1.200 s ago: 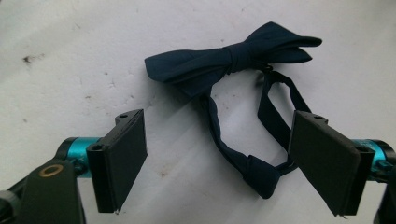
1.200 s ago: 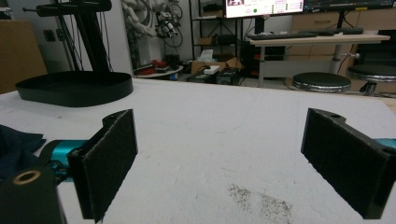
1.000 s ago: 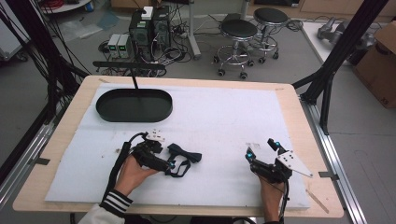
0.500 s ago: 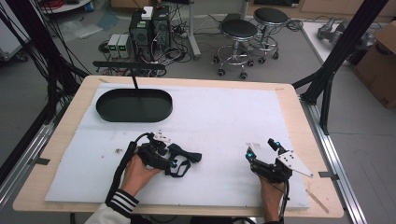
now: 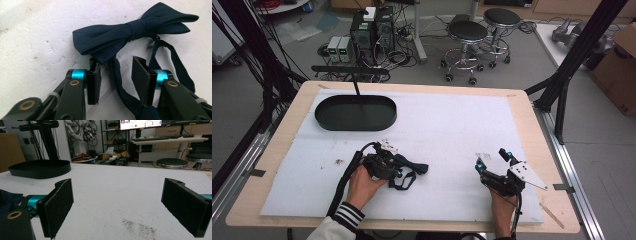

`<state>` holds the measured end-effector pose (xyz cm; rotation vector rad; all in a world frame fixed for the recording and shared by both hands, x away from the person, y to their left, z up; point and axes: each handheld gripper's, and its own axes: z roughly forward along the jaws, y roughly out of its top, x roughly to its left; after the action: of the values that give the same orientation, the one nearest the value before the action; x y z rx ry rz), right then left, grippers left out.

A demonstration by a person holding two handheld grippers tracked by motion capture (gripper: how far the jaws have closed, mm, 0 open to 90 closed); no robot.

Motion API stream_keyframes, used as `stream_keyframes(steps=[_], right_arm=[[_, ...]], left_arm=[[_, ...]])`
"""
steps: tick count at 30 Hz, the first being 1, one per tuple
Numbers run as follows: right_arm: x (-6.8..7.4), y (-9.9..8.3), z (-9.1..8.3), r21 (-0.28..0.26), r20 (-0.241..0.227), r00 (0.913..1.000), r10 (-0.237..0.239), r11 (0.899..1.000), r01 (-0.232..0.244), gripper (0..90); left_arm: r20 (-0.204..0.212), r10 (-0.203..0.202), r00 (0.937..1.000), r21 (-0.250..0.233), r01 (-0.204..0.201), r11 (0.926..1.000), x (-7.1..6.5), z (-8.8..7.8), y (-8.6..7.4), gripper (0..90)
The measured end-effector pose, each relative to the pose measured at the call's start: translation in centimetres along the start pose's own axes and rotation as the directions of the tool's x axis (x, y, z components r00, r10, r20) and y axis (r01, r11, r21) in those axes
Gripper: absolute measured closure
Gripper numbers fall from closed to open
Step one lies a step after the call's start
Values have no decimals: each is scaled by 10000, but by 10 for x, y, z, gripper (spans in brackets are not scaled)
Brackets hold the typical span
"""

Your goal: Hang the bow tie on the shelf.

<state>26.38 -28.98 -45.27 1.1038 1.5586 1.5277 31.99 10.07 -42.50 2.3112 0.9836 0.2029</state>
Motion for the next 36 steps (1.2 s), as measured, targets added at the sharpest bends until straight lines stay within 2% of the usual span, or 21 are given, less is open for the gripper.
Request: stream_keyframes(steps=[10, 14, 17, 24, 31, 36], right_arm=[[0, 0, 0, 16, 16, 10000, 21, 10000, -21, 98], [0, 0, 0, -1, 12, 10000, 22, 10000, -22, 97], [0, 0, 0, 0, 21, 10000, 18, 10000, -18, 97], [0, 0, 0, -2, 25, 10000, 9, 10000, -9, 97], [0, 0, 0, -2, 27, 10000, -23, 10000, 23, 97], [0, 0, 0, 15, 34, 10000, 20, 10000, -20, 97]], left_arm=[[-212, -70, 9998, 18, 70, 10000, 2, -1, 0, 759], [-277, 170, 9995, 35, -169, 9999, -1, 0, 0, 804], [-192, 196, 9996, 27, -196, 9998, -3, -1, 0, 851], [-231, 311, 9992, -81, -313, 9995, -4, -2, -1, 862], [-40, 407, 9992, -722, -409, 9965, -3, -8, -1, 867], [50, 385, 9992, -1441, -374, 9889, -2, -16, -2, 869]])
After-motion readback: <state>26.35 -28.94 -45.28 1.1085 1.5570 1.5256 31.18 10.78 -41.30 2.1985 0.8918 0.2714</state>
